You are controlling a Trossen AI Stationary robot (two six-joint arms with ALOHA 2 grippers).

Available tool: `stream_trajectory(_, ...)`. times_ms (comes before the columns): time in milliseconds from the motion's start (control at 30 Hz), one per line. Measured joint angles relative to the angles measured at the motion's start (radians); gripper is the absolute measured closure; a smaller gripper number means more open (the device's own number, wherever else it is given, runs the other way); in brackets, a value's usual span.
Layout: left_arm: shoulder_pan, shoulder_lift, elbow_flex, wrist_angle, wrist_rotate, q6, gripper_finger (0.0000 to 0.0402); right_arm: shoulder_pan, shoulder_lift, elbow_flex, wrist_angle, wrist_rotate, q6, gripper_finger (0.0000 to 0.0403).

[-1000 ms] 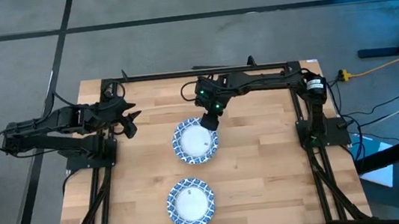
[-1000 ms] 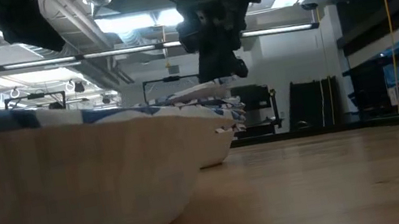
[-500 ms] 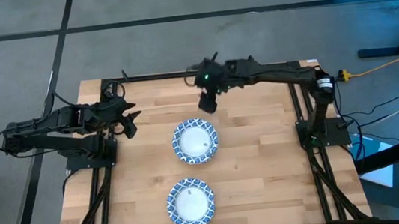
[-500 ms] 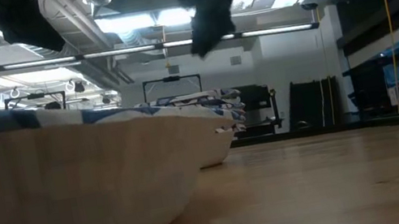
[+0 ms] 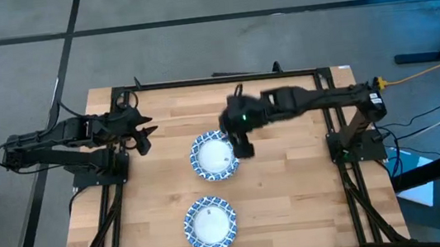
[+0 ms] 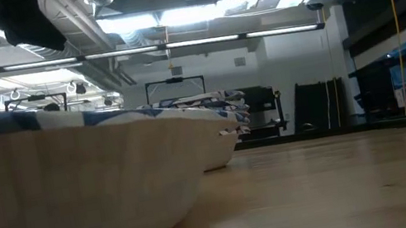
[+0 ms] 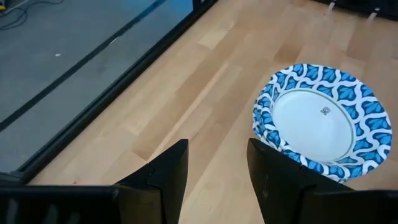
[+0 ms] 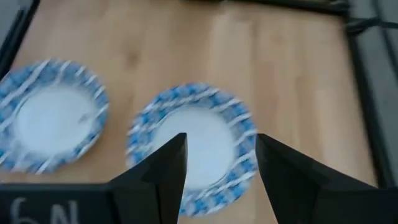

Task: Nest bowls inside each other
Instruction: Stack the white bowl on the white bowl

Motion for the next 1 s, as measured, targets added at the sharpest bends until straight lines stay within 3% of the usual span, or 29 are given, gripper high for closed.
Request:
stream_trajectory(200,0.000,0.001,0.000,0.033,0.023,-0.003,0.0243,0.120,0.000,-0.001,-0.129,0.056,0.037,0.0218)
stream_trajectory(433,-0.042,0.020,0.000,0.070,0.065,-0.015,0.0243,0.233,-0.011,-0.074,-0.167,0.087,0.089,0.0274)
stream_trajectory(667,-0.173,0.102,0.000,0.079,0.006,-0.082,0.0243,0.286,-0.104,-0.417,0.025,0.087,0.221,0.0316)
stream_trajectory(900,-0.303,0.145,0.002,0.135,-0.067,-0.140,0.0243,0.307,-0.363,-0.807,0.357,0.094,0.351,0.0315)
stream_trajectory(1000,-0.353,0.156,0.001,0.129,-0.079,-0.185,0.0243,0.318,-0.477,-0.948,0.511,0.147,0.355,0.0315)
